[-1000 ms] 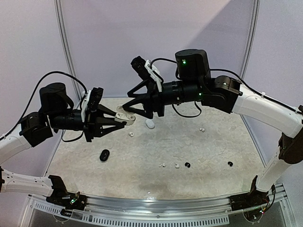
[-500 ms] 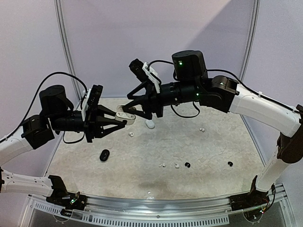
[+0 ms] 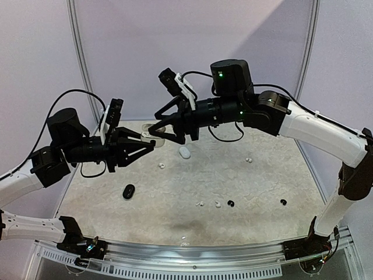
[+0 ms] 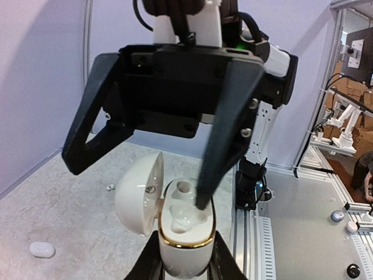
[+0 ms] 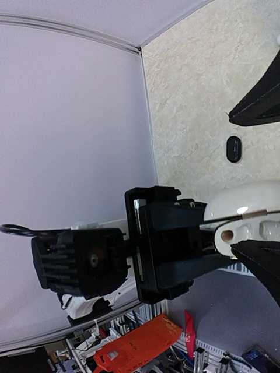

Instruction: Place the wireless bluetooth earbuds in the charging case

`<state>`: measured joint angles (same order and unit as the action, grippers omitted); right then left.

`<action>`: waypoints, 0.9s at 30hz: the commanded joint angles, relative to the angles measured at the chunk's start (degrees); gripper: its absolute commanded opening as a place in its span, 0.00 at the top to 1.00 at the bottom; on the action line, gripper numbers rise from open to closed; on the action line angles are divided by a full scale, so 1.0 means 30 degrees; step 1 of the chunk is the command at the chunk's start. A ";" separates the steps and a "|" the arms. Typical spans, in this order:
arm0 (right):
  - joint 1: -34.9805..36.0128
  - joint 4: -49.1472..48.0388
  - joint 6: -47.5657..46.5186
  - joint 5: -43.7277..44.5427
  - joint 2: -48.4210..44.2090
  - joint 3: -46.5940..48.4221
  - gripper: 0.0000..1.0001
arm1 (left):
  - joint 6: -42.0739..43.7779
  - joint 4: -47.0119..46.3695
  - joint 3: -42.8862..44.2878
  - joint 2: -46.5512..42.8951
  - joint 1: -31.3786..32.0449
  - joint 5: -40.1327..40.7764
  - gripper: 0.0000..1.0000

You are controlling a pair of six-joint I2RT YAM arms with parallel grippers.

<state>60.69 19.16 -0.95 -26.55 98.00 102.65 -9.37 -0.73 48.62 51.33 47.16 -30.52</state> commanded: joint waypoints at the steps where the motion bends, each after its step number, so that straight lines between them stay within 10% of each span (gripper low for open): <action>1: -0.0013 -0.0383 0.0697 -0.1001 0.0416 0.0628 0.27 | -0.1094 -0.1396 -0.0362 -0.0350 -0.0708 0.0827 1.00; 10: -0.1877 -0.2146 0.6100 0.1279 -0.0526 0.0807 0.21 | -0.1769 -0.0948 -0.1498 -0.1135 -0.1954 0.3684 1.00; 18: -0.2675 1.0221 1.0899 1.3381 0.0469 0.1234 0.46 | -0.0678 -0.0429 -0.2566 -0.2569 -0.2886 0.4480 1.00; 27: -0.2662 1.3495 1.2633 1.0638 0.3808 -0.1791 0.53 | -0.0679 -0.0752 -0.3336 -0.3204 -0.3326 0.4273 1.00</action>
<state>52.47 52.25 33.28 8.10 104.49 102.02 -11.99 -2.39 40.21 42.37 38.22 -17.74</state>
